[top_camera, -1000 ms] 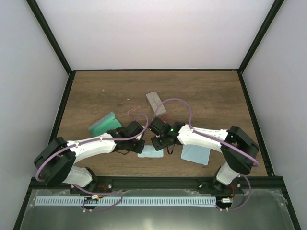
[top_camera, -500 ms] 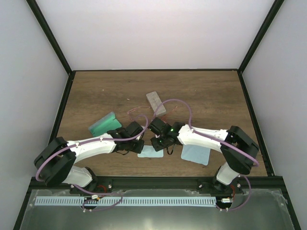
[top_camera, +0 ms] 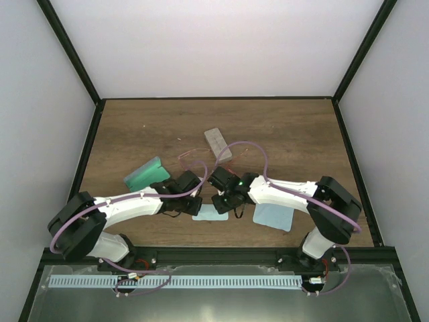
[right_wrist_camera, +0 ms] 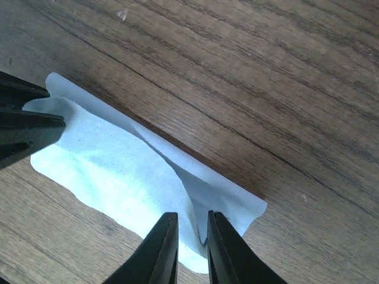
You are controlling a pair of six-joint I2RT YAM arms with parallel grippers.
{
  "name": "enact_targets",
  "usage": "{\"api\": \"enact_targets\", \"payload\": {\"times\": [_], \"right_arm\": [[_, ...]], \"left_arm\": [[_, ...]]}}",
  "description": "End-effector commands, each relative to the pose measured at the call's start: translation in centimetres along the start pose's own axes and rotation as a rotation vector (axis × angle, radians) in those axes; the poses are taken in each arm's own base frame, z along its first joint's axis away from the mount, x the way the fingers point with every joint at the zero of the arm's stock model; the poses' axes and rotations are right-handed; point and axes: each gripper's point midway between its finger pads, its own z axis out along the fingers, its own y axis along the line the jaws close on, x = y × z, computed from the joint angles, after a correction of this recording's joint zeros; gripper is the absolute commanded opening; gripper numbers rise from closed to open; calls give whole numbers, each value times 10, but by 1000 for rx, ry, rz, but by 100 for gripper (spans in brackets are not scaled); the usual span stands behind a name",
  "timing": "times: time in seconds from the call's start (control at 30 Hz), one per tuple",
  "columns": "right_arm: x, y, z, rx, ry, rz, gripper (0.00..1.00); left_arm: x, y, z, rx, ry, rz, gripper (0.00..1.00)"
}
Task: Organize the sunglasses
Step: Fold the glasses cleaning cloth at the center of the board.
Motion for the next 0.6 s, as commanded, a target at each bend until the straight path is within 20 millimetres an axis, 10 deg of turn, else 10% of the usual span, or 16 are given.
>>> {"api": "enact_targets", "payload": {"times": [0.0,0.57], "right_arm": [[-1,6,2,-16,-4,-23,16],[-15,2,11,5,-28,-21,22]], "left_arm": [[-1,-7,-1,29,-6,16,17],[-2,-5,-20,46,-76,-28,32]]}}
